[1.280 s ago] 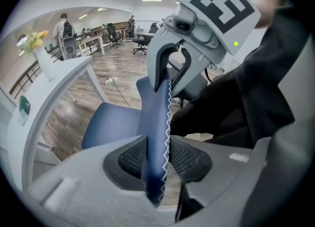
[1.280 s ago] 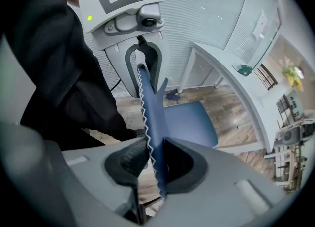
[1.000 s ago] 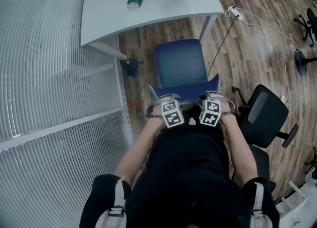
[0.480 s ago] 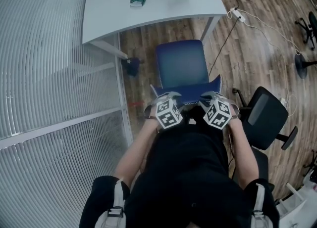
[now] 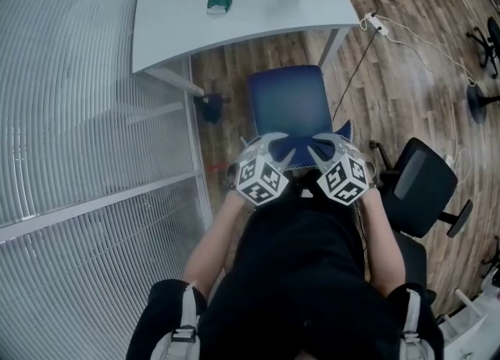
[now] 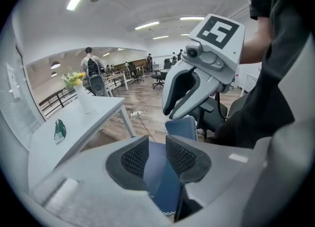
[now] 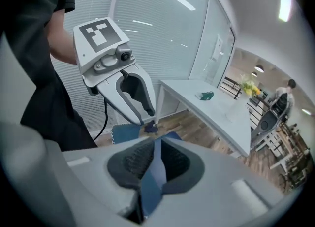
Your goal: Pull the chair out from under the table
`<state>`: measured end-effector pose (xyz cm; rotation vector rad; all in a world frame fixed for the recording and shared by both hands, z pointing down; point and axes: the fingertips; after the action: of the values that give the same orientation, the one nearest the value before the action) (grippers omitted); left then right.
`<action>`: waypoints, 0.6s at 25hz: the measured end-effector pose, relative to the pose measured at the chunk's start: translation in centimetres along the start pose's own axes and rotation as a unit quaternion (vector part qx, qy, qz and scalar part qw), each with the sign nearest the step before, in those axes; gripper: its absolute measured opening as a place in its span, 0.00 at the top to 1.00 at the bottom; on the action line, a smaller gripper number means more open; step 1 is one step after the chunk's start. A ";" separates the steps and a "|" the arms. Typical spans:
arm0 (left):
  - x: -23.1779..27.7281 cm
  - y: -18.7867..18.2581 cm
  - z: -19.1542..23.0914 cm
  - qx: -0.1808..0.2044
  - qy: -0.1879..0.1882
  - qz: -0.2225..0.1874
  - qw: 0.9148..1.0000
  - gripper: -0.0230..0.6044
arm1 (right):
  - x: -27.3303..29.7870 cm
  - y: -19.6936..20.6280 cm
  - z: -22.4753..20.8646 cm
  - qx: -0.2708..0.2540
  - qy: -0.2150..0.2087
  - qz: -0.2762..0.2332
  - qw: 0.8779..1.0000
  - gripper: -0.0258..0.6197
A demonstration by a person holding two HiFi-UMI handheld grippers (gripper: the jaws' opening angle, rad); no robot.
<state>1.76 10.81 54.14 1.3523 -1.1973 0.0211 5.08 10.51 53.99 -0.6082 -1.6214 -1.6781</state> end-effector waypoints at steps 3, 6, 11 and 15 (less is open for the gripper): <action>-0.8 -1.8 1.7 0.001 -0.031 -0.025 0.999 0.79 | -0.9 -1.6 -1.2 -0.001 0.021 -0.022 1.000 0.89; -1.5 -3.1 3.0 0.000 -0.052 -0.044 0.998 0.83 | -1.6 -3.0 -2.2 -0.003 0.037 -0.041 0.998 0.90; -2.5 -4.5 3.9 -0.013 -0.077 -0.070 0.995 0.86 | -2.9 -4.4 -3.1 -0.006 0.061 -0.069 0.996 0.93; -3.1 -5.0 4.6 -0.029 -0.101 -0.091 0.990 0.89 | -3.8 -5.6 -3.4 -0.006 0.068 -0.087 0.994 0.93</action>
<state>0.51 7.76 47.44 1.4337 -1.2267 -0.2846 3.72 7.58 47.09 -0.3592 -1.6054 -1.8139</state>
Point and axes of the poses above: the fingertips, and each gripper's own axes: x forward along the fingers, z to its left, y out of its underside, and after that the axes turned 7 degrees about -y, right-handed
